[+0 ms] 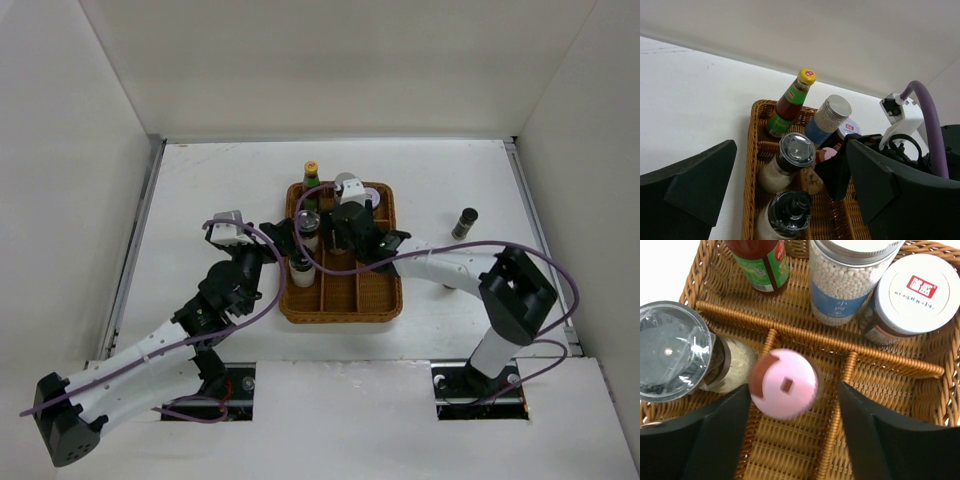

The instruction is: Organize the condiment bottles

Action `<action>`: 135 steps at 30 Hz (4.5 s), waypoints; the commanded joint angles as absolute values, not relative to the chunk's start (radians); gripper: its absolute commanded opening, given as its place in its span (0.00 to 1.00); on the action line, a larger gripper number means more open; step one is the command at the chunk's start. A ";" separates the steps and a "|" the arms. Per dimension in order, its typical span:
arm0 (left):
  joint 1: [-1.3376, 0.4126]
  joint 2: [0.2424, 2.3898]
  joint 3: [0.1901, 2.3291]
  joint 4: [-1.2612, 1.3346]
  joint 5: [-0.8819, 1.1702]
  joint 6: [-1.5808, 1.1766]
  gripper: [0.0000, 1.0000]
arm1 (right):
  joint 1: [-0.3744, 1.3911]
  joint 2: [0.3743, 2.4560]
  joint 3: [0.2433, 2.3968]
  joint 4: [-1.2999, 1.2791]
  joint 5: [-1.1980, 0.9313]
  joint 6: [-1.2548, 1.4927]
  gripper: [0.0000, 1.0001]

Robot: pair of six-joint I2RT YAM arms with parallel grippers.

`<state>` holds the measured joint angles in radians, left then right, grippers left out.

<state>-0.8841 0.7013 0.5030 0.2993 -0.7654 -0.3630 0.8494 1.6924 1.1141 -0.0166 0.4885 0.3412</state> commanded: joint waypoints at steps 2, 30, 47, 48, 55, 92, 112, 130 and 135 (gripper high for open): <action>-0.880 0.681 0.497 0.344 -0.742 -0.367 0.94 | 0.867 1.565 1.120 -0.012 0.548 0.341 0.83; -1.021 0.770 0.503 0.420 -0.709 -0.405 0.67 | 0.590 0.913 0.743 -0.749 0.910 0.821 0.79; -1.032 0.818 0.485 0.482 -0.667 -0.414 0.68 | 0.499 0.882 0.652 -0.551 0.824 0.749 0.46; -1.033 0.819 0.485 0.482 -0.667 -0.416 0.68 | 0.499 0.885 0.652 -0.543 0.827 0.743 0.44; -1.036 0.816 0.485 0.479 -0.669 -0.417 0.68 | 0.492 0.899 0.655 -0.517 0.847 0.719 0.37; -0.958 0.700 0.515 0.361 -0.690 -0.397 0.68 | 1.151 1.143 1.094 -0.287 0.891 0.540 0.27; -0.901 0.597 0.476 0.258 -0.854 -0.434 0.70 | 1.180 1.559 1.114 -0.110 0.877 0.472 0.29; -0.906 0.624 0.480 0.258 -0.841 -0.446 0.72 | 1.180 1.358 1.002 -0.130 0.870 0.532 0.74; -0.895 0.604 0.483 0.249 -0.839 -0.442 0.72 | 1.151 1.177 0.947 -0.141 0.879 0.519 0.82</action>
<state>-0.9031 0.6250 0.4759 0.2272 -0.8417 -0.4385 1.1648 1.2980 0.9741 -0.1707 0.8597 0.5228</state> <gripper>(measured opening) 0.717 0.816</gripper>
